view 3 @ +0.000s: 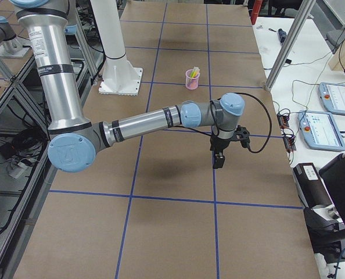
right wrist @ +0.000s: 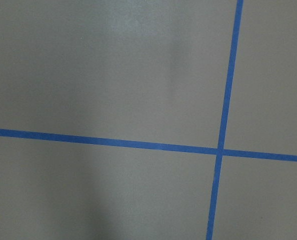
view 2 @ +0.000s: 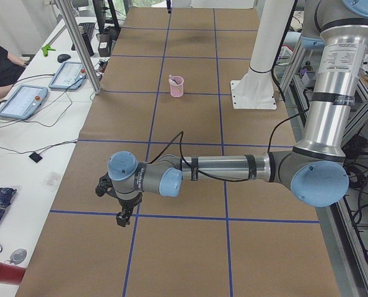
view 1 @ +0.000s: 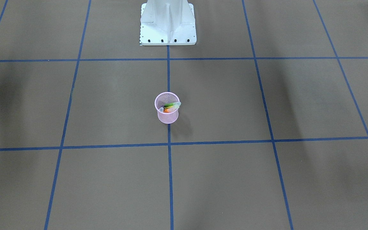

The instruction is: Collect pens into pen holder

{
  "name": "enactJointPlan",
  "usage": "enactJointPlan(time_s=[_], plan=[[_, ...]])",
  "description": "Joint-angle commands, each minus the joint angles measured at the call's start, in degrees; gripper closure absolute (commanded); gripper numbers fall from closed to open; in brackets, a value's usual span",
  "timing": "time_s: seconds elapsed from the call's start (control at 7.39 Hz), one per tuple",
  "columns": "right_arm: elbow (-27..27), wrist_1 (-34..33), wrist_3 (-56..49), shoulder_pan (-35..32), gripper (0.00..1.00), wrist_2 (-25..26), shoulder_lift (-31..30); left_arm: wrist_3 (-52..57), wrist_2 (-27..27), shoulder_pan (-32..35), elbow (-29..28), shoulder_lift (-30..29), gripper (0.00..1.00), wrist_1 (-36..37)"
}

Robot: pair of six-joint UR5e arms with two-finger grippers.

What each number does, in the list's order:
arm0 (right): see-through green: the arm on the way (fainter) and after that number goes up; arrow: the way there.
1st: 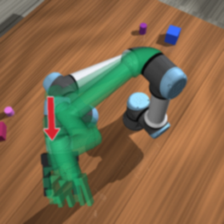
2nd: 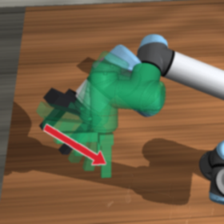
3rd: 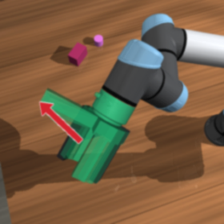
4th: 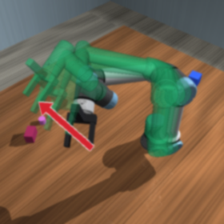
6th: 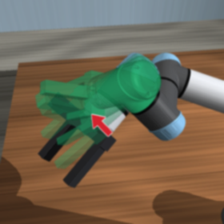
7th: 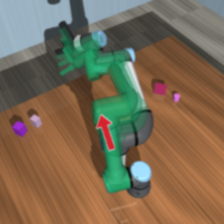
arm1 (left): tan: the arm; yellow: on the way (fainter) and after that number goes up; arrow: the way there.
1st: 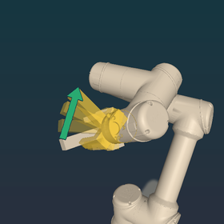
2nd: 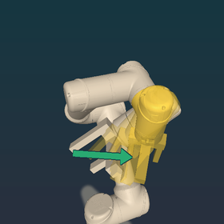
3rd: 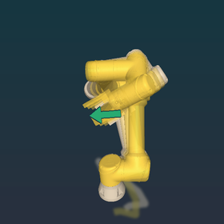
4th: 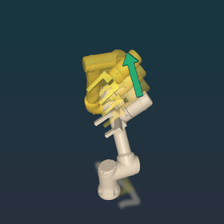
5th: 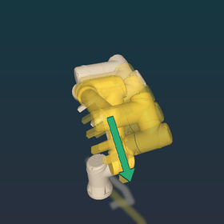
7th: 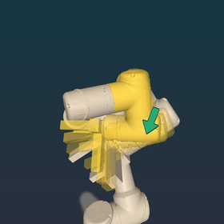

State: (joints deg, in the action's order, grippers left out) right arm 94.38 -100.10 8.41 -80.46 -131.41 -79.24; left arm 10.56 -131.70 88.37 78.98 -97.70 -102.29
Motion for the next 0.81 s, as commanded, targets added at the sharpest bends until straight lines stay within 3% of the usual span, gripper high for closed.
enactJointPlan(time_s=[0.0, 0.27, 0.54, 0.68], plan=[[-2.1, 0.3, -0.9, -3.6, 0.01, -6.9, -1.2, -3.4, 0.0, 0.0, 4.5, -0.1, 0.00, 6.7], [-2.9, 1.0, -5.9, -5.3, 0.01, -7.0, -2.7, -6.5, 0.2, 0.1, 13.3, 0.7, 0.00, 17.0], [-5.4, 3.3, -6.2, -6.3, 0.01, -7.1, -3.2, -6.6, 0.4, 0.0, 12.9, 0.8, 0.00, 17.8], [-9.7, 11.2, -6.1, -6.7, 0.01, -7.2, -5.2, -6.5, 0.5, 0.0, 12.5, 0.9, 0.00, 17.8]])
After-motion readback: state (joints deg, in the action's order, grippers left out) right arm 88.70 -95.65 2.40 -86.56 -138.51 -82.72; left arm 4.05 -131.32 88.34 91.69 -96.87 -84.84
